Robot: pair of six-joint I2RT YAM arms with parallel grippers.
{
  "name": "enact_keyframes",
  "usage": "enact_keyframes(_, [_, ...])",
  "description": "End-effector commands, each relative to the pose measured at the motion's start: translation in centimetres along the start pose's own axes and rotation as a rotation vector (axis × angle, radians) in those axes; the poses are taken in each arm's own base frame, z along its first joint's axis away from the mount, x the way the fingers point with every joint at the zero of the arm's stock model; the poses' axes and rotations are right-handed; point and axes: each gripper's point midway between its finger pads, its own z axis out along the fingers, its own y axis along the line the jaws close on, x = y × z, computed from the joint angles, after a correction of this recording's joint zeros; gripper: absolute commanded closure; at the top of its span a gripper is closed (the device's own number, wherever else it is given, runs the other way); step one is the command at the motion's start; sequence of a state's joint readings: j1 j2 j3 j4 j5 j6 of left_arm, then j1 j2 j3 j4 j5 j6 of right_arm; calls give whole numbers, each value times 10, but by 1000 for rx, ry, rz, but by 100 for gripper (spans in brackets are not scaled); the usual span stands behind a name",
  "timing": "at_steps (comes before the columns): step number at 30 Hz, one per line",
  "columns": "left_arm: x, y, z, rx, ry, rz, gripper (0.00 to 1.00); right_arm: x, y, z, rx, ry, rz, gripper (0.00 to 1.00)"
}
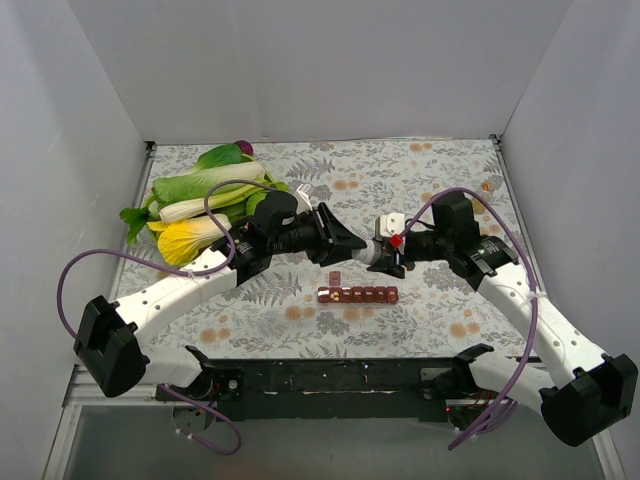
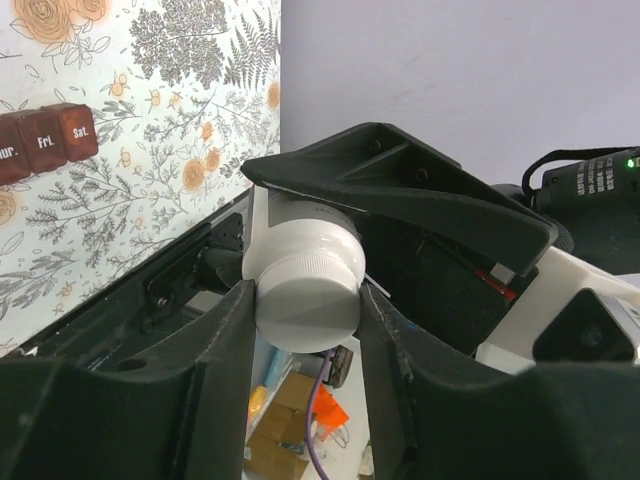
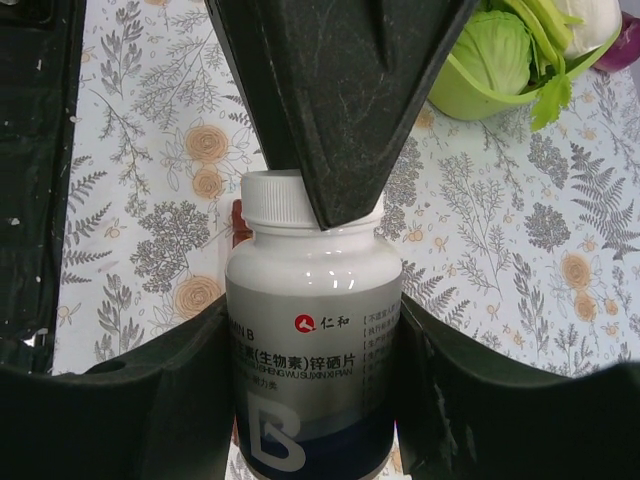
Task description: Sort the pills into containers
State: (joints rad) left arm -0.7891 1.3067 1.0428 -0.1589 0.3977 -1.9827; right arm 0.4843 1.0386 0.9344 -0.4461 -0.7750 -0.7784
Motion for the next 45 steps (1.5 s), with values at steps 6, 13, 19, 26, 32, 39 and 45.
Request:
enact_keyframes(6, [23, -3, -6, 109, 142, 421, 95, -24, 14, 4, -77, -152, 58, 97])
enact_keyframes(13, [44, -8, -18, 319, 297, 977, 99, -34, 30, 9, -197, -296, 226, 97])
enact_keyframes(19, [27, -2, -17, 360, 203, 1399, 68, -40, 44, 11, -323, -361, 392, 97])
enact_keyframes(26, [2, -37, -35, 353, -78, 1336, 2, -37, 45, 11, -324, -368, 405, 97])
enact_keyframes(32, [-6, -49, -71, 389, -142, 1010, 2, -34, 40, 11, -280, -350, 347, 97])
enact_keyframes(39, [-26, -21, -68, 168, -138, 385, 2, -25, 30, 13, -203, -298, 292, 97])
enact_keyframes(45, [-14, -13, -46, 41, -60, 280, 2, -19, 23, 14, -164, -274, 285, 97])
